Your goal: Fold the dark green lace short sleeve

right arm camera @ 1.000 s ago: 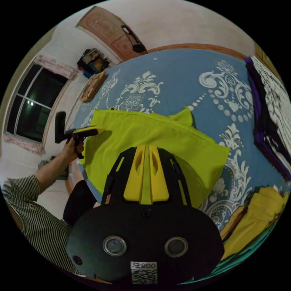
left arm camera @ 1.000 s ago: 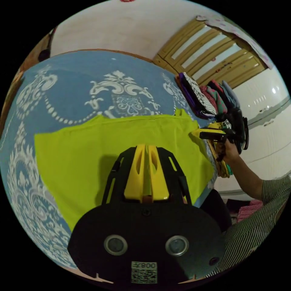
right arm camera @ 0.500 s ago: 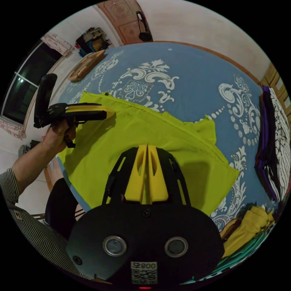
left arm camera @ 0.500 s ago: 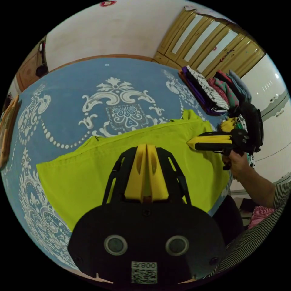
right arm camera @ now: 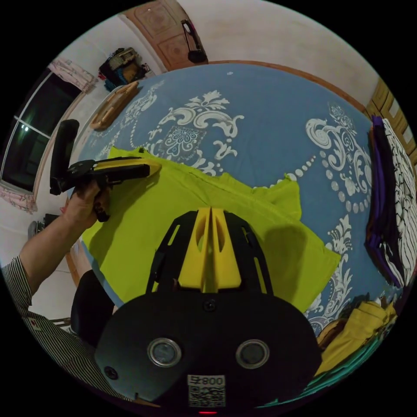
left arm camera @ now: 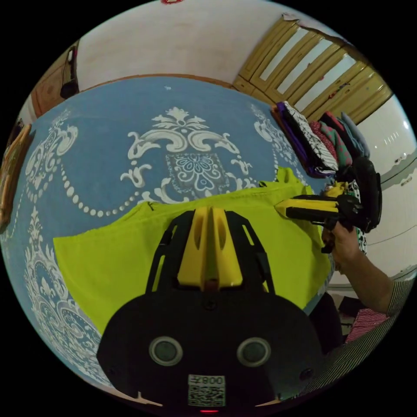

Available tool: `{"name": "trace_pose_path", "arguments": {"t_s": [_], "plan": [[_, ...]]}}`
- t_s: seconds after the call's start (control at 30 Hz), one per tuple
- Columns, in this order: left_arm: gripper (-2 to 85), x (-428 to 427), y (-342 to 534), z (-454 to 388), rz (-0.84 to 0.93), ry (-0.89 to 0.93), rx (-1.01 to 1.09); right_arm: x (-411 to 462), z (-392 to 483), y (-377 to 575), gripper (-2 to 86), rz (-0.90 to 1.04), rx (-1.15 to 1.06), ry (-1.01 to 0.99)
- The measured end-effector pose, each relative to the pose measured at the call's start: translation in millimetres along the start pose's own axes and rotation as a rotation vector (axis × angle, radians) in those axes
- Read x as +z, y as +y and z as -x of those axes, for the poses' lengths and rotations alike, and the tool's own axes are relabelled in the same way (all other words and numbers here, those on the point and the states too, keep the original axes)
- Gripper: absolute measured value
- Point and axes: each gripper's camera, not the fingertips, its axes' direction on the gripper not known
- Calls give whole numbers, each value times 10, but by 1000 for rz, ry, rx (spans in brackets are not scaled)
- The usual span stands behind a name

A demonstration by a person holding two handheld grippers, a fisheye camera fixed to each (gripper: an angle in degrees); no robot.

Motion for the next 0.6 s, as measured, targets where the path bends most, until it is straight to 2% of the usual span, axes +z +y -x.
{"name": "trace_pose_path", "arguments": {"t_s": [0.17,0.27,0.33,0.6], "plan": [[16,-417,435,117,-159,0,-15,-284,18,322,1,-96,8,-29],[10,-331,567,293,-72,-53,-77,-320,-60,495,1,-112,49,-43],[7,-244,619,380,-5,-61,-102,-193,-129,561,0,-14,72,-43],[14,-767,1202,401,-148,-26,-129,-710,-232,1172,2,-103,94,-60]]}}
